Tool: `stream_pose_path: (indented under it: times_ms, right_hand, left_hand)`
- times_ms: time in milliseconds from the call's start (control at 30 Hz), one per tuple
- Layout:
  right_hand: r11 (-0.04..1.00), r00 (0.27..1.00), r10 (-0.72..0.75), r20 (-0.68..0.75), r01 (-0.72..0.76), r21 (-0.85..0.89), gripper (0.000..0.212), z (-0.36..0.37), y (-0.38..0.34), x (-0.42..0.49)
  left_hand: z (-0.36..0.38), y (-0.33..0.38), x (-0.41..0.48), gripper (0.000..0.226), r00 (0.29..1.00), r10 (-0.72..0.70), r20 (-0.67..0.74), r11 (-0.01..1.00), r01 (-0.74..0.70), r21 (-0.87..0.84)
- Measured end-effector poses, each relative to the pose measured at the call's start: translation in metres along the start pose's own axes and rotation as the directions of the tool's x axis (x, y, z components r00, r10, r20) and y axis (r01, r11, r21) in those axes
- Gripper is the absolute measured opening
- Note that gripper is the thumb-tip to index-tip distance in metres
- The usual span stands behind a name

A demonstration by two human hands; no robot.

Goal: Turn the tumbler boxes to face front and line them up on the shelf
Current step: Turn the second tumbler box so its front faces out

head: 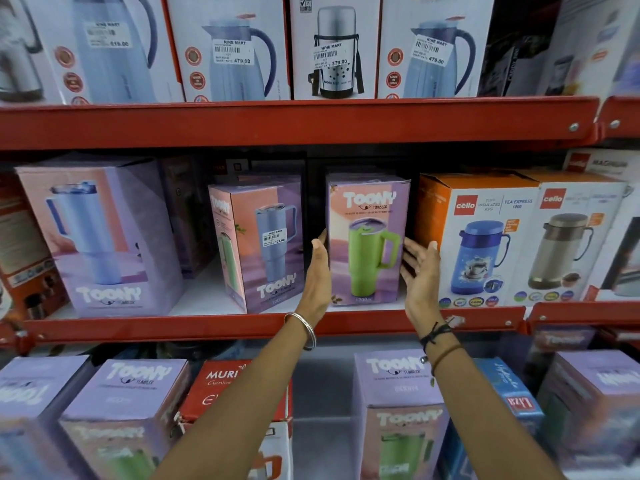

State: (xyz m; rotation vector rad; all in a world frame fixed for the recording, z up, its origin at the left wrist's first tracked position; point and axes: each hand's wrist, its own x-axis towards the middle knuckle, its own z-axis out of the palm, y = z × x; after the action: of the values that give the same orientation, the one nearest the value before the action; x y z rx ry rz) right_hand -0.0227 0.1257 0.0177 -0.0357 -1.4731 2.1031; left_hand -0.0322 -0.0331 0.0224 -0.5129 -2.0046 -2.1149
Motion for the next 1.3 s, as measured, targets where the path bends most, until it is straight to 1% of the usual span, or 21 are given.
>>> stream_pose_path:
  times_ms: [167, 267, 300, 333, 400, 433, 467, 500, 600, 667, 767, 833, 867, 967, 1033, 1100, 1167, 1233, 1300]
  right_hand:
    - [1.000, 1.000, 0.005, 0.006, -0.005, -0.019, 0.057, -0.003, 0.002, -0.006]
    - [0.999, 1.000, -0.006, 0.001, 0.006, -0.050, 0.053, 0.001, -0.001, -0.010]
    - [0.996, 0.999, -0.030, -0.029, 0.027, -0.083, 0.051, 0.002, 0.000, -0.013]
    - [0.988, 0.994, -0.085, -0.072, 0.075, -0.136, 0.050, 0.005, 0.001, -0.018]
    - [0.945, 0.953, -0.268, -0.141, 0.232, -0.229, 0.044, 0.012, 0.002, -0.034]
    - [0.915, 0.926, -0.356, -0.125, 0.318, -0.251, 0.040, 0.017, 0.002, -0.043]
    - [0.886, 0.906, -0.415, -0.077, 0.384, -0.260, 0.039, 0.024, 0.002, -0.052]
    - [0.870, 0.898, -0.440, -0.015, 0.422, -0.254, 0.041, 0.032, 0.002, -0.061]
    - [0.885, 0.904, -0.399, 0.156, 0.424, -0.193, 0.044, 0.062, 0.005, -0.084]
    - [0.904, 0.903, -0.359, 0.237, 0.400, -0.150, 0.049, 0.083, 0.010, -0.097]
    - [0.948, 0.904, -0.242, 0.351, 0.298, -0.113, 0.065, 0.113, 0.021, -0.108]
    - [0.972, 0.907, -0.146, 0.394, 0.206, -0.112, 0.072, 0.134, 0.028, -0.109]
    - [0.978, 0.906, -0.106, 0.410, 0.170, -0.122, 0.071, 0.145, 0.032, -0.109]
    - [0.983, 0.898, -0.021, 0.439, 0.099, -0.155, 0.053, 0.169, 0.042, -0.110]
    - [0.982, 0.900, 0.014, 0.435, 0.068, -0.174, 0.055, 0.179, 0.046, -0.114]
    - [0.977, 0.898, 0.019, 0.439, 0.078, -0.201, 0.066, 0.183, 0.051, -0.114]
    - [0.974, 0.893, 0.002, 0.450, 0.100, -0.204, 0.066, 0.180, 0.056, -0.115]
    - [0.970, 0.887, -0.027, 0.461, 0.135, -0.203, 0.058, 0.176, 0.058, -0.117]
    - [0.969, 0.907, -0.054, 0.418, 0.148, -0.196, 0.052, 0.199, 0.065, -0.123]
  left_hand:
    - [-0.006, -0.004, 0.000, 0.070, 0.999, -0.001, 0.049, 1.000, 0.000, 0.020]
    - [-0.007, 0.000, -0.004, 0.080, 0.998, 0.004, 0.059, 0.999, -0.007, 0.053]
    - [-0.007, -0.002, -0.006, 0.085, 0.998, 0.035, 0.047, 0.997, -0.038, 0.069]
    - [-0.007, -0.003, -0.010, 0.086, 0.997, 0.074, 0.025, 0.993, -0.076, 0.086]
    - [-0.006, -0.003, -0.020, 0.080, 0.984, 0.174, -0.036, 0.982, -0.171, 0.078]
    - [-0.008, -0.004, -0.026, 0.075, 0.970, 0.234, -0.065, 0.971, -0.230, 0.068]
    - [-0.010, -0.001, -0.032, 0.069, 0.950, 0.295, -0.098, 0.955, -0.290, 0.067]
    - [-0.014, 0.001, -0.037, 0.063, 0.926, 0.354, -0.133, 0.935, -0.348, 0.071]
    - [-0.036, 0.012, -0.049, 0.060, 0.823, 0.504, -0.261, 0.863, -0.489, 0.124]
    - [-0.056, 0.018, -0.050, 0.053, 0.766, 0.542, -0.344, 0.839, -0.517, 0.171]
    - [-0.090, 0.022, -0.040, 0.042, 0.735, 0.499, -0.459, 0.861, -0.481, 0.166]
    - [-0.111, 0.022, -0.030, 0.044, 0.748, 0.423, -0.511, 0.897, -0.424, 0.122]
    - [-0.122, 0.021, -0.024, 0.045, 0.768, 0.366, -0.526, 0.922, -0.375, 0.093]
    - [-0.148, 0.016, 0.002, 0.056, 0.812, 0.218, -0.542, 0.970, -0.243, 0.027]
    - [-0.159, 0.015, 0.016, 0.071, 0.865, 0.161, -0.475, 0.986, -0.159, 0.045]
    - [-0.163, 0.016, 0.019, 0.086, 0.926, 0.071, -0.372, 0.997, -0.066, 0.026]
    - [-0.164, 0.014, 0.016, 0.095, 0.960, -0.009, -0.281, 0.999, 0.018, 0.031]
    - [-0.165, 0.017, 0.009, 0.090, 0.965, -0.036, -0.259, 0.999, 0.041, 0.015]
    - [-0.191, 0.021, 0.014, 0.076, 0.970, -0.054, -0.235, 0.998, 0.045, -0.047]
